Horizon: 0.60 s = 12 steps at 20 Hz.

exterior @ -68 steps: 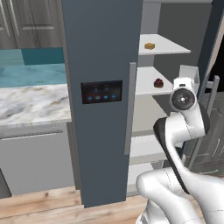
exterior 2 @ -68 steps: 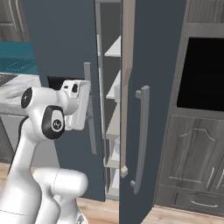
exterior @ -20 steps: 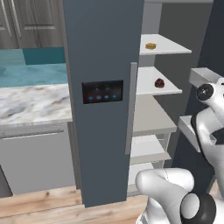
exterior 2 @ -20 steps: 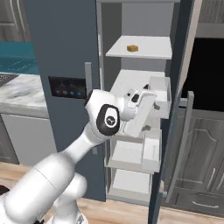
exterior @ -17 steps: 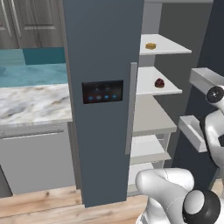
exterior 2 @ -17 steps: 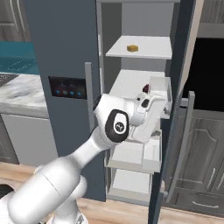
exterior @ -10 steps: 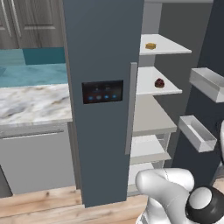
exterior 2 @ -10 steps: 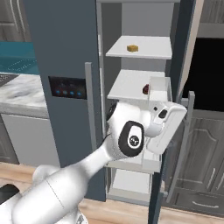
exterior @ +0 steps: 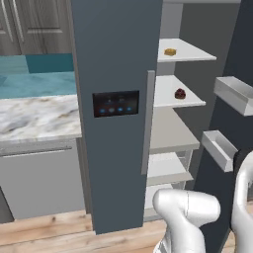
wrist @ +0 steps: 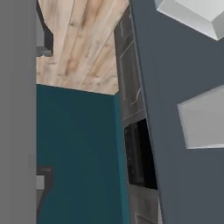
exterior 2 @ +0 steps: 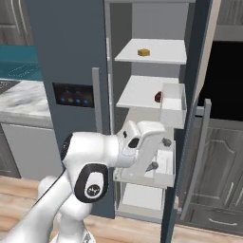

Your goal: Take the cakes from the fridge and place them on the empty tray on the dining counter.

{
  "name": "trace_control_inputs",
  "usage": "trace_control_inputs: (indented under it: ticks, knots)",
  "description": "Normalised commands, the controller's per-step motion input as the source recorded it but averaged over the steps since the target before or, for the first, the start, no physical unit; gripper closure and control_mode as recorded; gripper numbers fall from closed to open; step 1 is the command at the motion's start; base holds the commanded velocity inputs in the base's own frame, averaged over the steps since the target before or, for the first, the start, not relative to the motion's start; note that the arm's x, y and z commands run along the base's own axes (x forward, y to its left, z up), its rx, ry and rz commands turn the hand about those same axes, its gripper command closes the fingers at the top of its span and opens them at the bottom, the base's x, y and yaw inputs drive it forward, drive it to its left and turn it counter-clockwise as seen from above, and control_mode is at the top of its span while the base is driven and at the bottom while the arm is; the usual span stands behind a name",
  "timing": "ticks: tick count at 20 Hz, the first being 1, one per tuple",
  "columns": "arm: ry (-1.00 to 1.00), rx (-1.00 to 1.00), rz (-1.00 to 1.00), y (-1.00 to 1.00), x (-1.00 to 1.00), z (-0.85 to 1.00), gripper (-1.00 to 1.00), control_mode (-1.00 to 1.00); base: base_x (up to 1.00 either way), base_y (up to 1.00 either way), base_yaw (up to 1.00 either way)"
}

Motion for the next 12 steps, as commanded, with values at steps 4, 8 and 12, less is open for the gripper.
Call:
trace_control_inputs:
  ticks: [4, 8, 12]
  knots:
    - [-0.28, 0.00, 0.00, 0.99, -0.50, 0.38, -1.00, -1.00, 0.00, 0.00, 0.00]
    - [-0.40, 0.04, -0.03, 0.72, -0.26, 0.39, -1.00, -1.00, 0.00, 0.00, 0.00]
    - [-0.41, 0.14, -0.18, 0.48, -0.09, 0.48, -1.00, -1.00, 0.00, 0.00, 0.00]
